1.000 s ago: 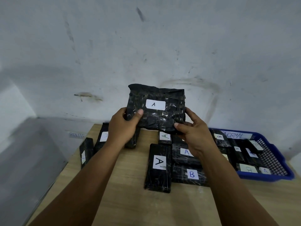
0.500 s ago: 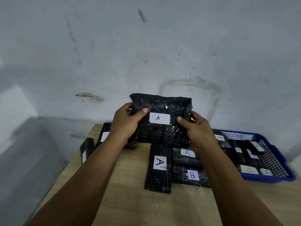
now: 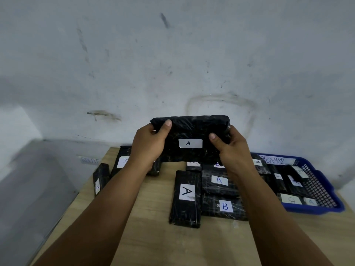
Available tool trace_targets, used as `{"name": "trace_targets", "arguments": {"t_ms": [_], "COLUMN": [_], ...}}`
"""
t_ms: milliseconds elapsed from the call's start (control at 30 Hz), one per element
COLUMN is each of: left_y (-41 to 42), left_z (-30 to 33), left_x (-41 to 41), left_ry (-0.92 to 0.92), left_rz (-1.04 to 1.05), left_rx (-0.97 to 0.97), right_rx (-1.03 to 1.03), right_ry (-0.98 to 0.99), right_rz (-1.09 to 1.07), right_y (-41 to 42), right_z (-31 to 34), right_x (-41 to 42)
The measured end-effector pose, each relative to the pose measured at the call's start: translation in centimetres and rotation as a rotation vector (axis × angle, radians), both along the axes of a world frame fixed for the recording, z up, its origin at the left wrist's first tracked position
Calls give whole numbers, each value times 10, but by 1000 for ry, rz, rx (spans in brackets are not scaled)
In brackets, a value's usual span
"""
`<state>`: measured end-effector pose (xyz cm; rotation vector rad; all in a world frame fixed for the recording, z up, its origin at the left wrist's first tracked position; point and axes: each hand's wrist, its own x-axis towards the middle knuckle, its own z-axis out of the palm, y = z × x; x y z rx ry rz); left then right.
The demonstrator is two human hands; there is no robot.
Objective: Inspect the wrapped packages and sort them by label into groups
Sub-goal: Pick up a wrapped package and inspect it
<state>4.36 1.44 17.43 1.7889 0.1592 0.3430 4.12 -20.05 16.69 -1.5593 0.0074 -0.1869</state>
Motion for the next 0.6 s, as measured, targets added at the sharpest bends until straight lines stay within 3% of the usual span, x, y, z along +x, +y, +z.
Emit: {"name": "trace_targets", "arguments": {"t_ms": [133,267,400,600], "left_y": [-3,-6,-14,-29], "left_z": [-8,-14,-12,-13], "left_x": [0,-4,-11,-12], "left_ry": [-38,-70,-42,-56], "left_rz": [31,-21,-59,85], "left_rx": [-16,49,11,-65], "right_rx": [-164,-27,-37,19], "right_ry": [60,205,162,104], "right_rz": [-24,-98,-164,-167], "right_y": [5,7,10,26], "right_z": [10,15,9,4], "right_x": [-6,-7,-9,-15]}}
